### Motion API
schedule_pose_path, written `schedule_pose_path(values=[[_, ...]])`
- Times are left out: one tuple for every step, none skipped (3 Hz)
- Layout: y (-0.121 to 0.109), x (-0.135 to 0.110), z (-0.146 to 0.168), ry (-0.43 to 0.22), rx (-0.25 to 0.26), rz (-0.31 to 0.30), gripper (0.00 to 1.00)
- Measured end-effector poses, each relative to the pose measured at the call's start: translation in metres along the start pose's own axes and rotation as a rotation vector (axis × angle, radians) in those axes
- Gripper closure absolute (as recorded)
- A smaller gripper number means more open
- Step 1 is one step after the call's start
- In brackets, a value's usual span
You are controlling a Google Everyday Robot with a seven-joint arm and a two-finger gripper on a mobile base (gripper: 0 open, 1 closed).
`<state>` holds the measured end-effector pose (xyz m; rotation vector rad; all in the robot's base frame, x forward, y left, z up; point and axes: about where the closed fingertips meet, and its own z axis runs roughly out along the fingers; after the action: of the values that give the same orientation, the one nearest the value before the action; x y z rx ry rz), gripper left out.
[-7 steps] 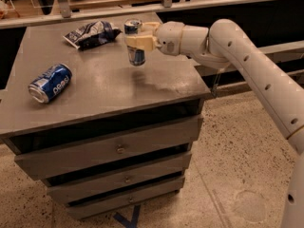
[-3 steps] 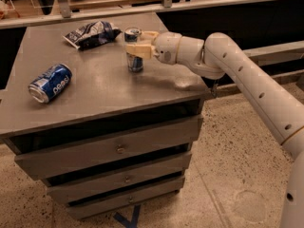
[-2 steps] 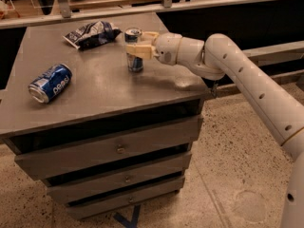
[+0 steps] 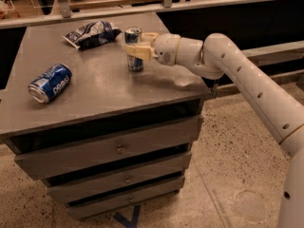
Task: Place redbull can upright
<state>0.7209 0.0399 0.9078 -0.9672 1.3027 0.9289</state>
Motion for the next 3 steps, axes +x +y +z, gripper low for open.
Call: schedule_pose_path(values=[[0.002,0.000,0.002,0.006,-0.018,0.002,0.00],[0.003,-0.002,0.002,0.012,-0.032,0.002,0.00],[0.002,-0.004,-0.011,0.034,-0.022,-0.004,0.00]])
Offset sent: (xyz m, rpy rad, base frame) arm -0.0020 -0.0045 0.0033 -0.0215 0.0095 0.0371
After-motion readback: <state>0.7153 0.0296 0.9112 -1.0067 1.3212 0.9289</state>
